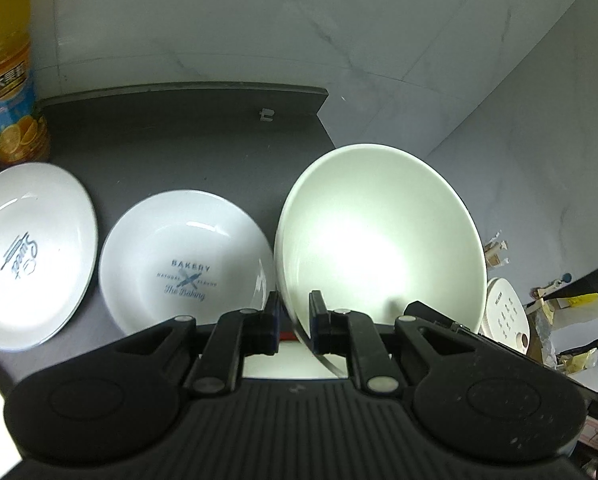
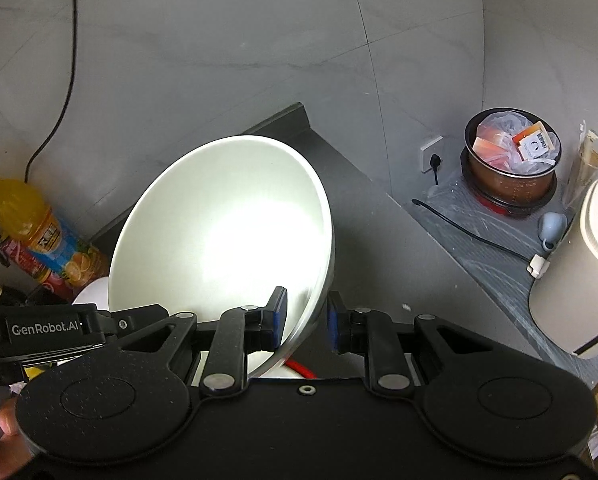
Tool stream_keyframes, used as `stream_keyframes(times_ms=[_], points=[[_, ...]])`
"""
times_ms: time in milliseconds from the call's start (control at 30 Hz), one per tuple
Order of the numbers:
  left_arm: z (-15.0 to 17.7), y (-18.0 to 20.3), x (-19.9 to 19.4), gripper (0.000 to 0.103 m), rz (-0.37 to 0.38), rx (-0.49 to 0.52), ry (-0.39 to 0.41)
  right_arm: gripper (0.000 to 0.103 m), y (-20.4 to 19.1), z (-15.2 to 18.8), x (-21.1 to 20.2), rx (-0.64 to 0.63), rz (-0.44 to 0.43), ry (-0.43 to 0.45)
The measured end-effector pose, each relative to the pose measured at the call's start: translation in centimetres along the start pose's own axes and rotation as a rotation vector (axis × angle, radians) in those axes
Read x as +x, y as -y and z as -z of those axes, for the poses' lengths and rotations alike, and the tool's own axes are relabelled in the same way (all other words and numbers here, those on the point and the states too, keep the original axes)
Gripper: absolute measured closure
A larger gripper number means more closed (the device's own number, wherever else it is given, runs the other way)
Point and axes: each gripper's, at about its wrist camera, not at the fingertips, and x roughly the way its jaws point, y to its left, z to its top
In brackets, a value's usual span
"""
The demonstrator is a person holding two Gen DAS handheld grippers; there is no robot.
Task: Organize plates and bowls
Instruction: 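Carry the smaller cream bowl onto the stacked bowls and release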
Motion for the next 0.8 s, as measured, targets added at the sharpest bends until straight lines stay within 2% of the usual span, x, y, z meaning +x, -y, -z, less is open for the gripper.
stream_keyframes(times_ms=[433, 800], points=[[3.5, -1.7, -2.1, 0.091, 0.014, 0.013, -0.012, 0.082, -1.8, 4.1, -2.4, 0.008, 0.031, -0.014], [6.1, -3.7, -2.4, 0.091, 0.025, 0.006, -0.064, 0.082, -2.6, 7.2, -2.7, 0.011, 0.056, -0.054]])
